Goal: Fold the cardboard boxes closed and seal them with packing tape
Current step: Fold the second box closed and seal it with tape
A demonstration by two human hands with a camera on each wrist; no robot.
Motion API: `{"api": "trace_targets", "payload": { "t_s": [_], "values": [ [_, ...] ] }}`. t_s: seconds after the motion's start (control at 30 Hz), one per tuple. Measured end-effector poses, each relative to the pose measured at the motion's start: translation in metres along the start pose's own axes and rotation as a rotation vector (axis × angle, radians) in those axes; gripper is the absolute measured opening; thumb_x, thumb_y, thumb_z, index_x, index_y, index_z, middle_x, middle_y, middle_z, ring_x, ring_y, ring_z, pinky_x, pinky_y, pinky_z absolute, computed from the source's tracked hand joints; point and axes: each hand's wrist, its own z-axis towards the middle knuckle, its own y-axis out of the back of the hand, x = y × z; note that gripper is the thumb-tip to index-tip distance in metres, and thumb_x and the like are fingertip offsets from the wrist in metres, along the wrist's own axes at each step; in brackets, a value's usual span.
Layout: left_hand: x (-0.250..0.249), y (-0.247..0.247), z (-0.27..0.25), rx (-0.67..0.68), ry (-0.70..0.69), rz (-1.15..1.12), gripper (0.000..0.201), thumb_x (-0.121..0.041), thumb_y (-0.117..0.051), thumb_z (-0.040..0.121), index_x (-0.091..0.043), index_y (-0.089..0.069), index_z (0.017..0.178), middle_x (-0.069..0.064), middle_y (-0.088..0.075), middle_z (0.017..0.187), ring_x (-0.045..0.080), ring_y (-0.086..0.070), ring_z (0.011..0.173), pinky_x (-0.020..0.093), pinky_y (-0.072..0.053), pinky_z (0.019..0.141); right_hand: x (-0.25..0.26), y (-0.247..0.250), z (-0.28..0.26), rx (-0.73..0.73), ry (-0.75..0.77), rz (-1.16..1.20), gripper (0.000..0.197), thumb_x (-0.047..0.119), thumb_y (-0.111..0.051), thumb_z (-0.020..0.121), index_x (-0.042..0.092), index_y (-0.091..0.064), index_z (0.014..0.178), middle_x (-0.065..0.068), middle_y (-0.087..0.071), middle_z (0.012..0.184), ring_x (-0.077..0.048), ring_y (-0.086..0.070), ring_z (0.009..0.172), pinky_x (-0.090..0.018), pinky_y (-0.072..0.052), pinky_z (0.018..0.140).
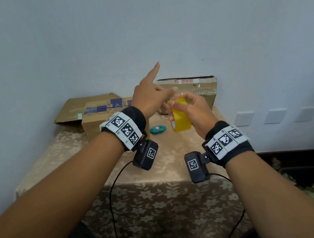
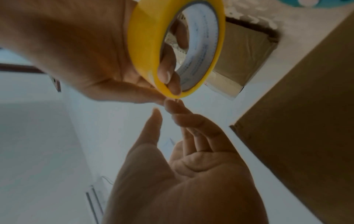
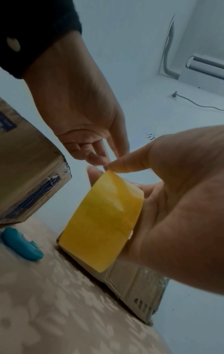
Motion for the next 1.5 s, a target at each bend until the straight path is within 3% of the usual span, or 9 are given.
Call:
{"api": "trace_targets", "payload": {
  "t_s": [0.13, 0.23, 0.37, 0.53, 0.67, 0.93, 1.27, 1.37, 1.5],
  "values": [
    [0.006, -0.005, 0.000, -0.036, -0.108, 0.181, 0.084, -0.014, -0.080, 0.079, -0.028, -0.042, 0.153, -0.010, -0.076, 0.077, 0.005, -0.071, 0.064, 0.031, -0.063, 0.068, 0.001, -0.002, -0.002, 0.004, 0.013, 0.002, 0.031, -0.006, -0.077, 0.085, -0.002, -0.062, 0.111, -0.024, -0.075, 0.100, -0.026, -0.073, 0.065, -0.037, -0.059, 0.067],
    [0.009, -0.006, 0.000, -0.133, -0.153, 0.300, 0.068, -0.016, -0.079, 0.078, -0.032, -0.057, 0.140, -0.016, -0.074, 0.072, -0.001, -0.068, 0.070, 0.017, -0.055, 0.074, 0.001, -0.004, -0.002, -0.007, -0.008, -0.013, 0.041, -0.010, -0.078, 0.081, -0.008, -0.061, 0.118, -0.024, -0.075, 0.106, -0.031, -0.076, 0.075, -0.037, -0.062, 0.067],
    [0.007, -0.011, -0.004, -0.141, -0.174, 0.369, 0.064, -0.012, -0.073, 0.081, -0.035, -0.056, 0.138, -0.014, -0.073, 0.076, 0.001, -0.067, 0.079, 0.003, -0.034, 0.067, -0.004, -0.005, 0.003, -0.007, -0.024, -0.067, 0.048, -0.006, -0.082, 0.080, -0.006, -0.059, 0.123, -0.025, -0.074, 0.106, -0.034, -0.077, 0.079, -0.040, -0.062, 0.070],
    [0.001, -0.016, -0.006, -0.096, -0.014, 0.153, 0.059, -0.002, -0.069, 0.083, -0.025, -0.049, 0.134, -0.001, -0.074, 0.081, 0.002, -0.069, 0.073, 0.010, -0.047, 0.062, -0.010, -0.002, 0.008, -0.061, -0.068, -0.193, 0.074, 0.005, -0.083, 0.084, 0.012, -0.040, 0.144, -0.019, -0.066, 0.125, -0.035, -0.075, 0.095, -0.051, -0.061, 0.087],
    [-0.005, -0.023, -0.005, -0.054, 0.107, 0.004, 0.053, 0.000, -0.069, 0.086, -0.020, -0.045, 0.129, 0.005, -0.071, 0.087, 0.002, -0.065, 0.061, 0.013, -0.047, 0.048, -0.016, -0.002, 0.014, -0.271, 0.033, -0.334, 0.081, 0.017, -0.084, 0.085, 0.025, -0.037, 0.150, -0.005, -0.047, 0.148, -0.015, -0.044, 0.127, -0.033, -0.042, 0.102],
    [0.004, -0.026, 0.008, -0.091, 0.291, -0.141, 0.052, -0.005, -0.072, 0.079, -0.023, -0.041, 0.116, 0.013, -0.069, 0.093, 0.016, -0.057, 0.059, 0.026, -0.040, 0.053, -0.021, -0.004, 0.010, -0.318, 0.172, -0.274, 0.077, 0.041, -0.085, 0.059, 0.049, -0.053, 0.128, -0.006, -0.066, 0.124, -0.031, -0.064, 0.113, -0.056, -0.055, 0.096],
    [-0.005, -0.022, -0.003, -0.073, 0.199, 0.006, 0.089, -0.007, -0.076, 0.079, -0.029, -0.026, 0.149, 0.006, -0.073, 0.081, 0.013, -0.063, 0.050, 0.028, -0.053, 0.050, -0.018, -0.003, 0.009, -0.260, 0.168, -0.177, 0.095, 0.040, -0.091, 0.054, 0.044, -0.049, 0.140, 0.004, -0.061, 0.111, -0.014, -0.055, 0.100, -0.042, -0.053, 0.090],
    [-0.009, -0.018, -0.006, -0.075, 0.171, 0.063, 0.105, -0.006, -0.077, 0.081, -0.036, -0.013, 0.159, 0.005, -0.066, 0.099, 0.013, -0.066, 0.050, 0.033, -0.060, 0.053, -0.021, -0.002, 0.011, -0.225, 0.151, -0.141, 0.092, 0.014, -0.092, 0.069, 0.035, -0.047, 0.146, -0.019, -0.067, 0.124, -0.021, -0.066, 0.095, -0.043, -0.058, 0.090],
    [-0.009, -0.005, -0.005, -0.159, 0.195, -0.012, 0.087, -0.015, -0.071, 0.091, -0.036, -0.020, 0.158, 0.003, -0.056, 0.111, 0.011, -0.061, 0.052, 0.027, -0.055, 0.049, -0.025, 0.002, 0.017, -0.250, 0.126, -0.103, 0.083, -0.008, -0.084, 0.075, 0.031, -0.049, 0.140, -0.020, -0.063, 0.135, -0.028, -0.073, 0.105, -0.045, -0.061, 0.090]
  ]
}}
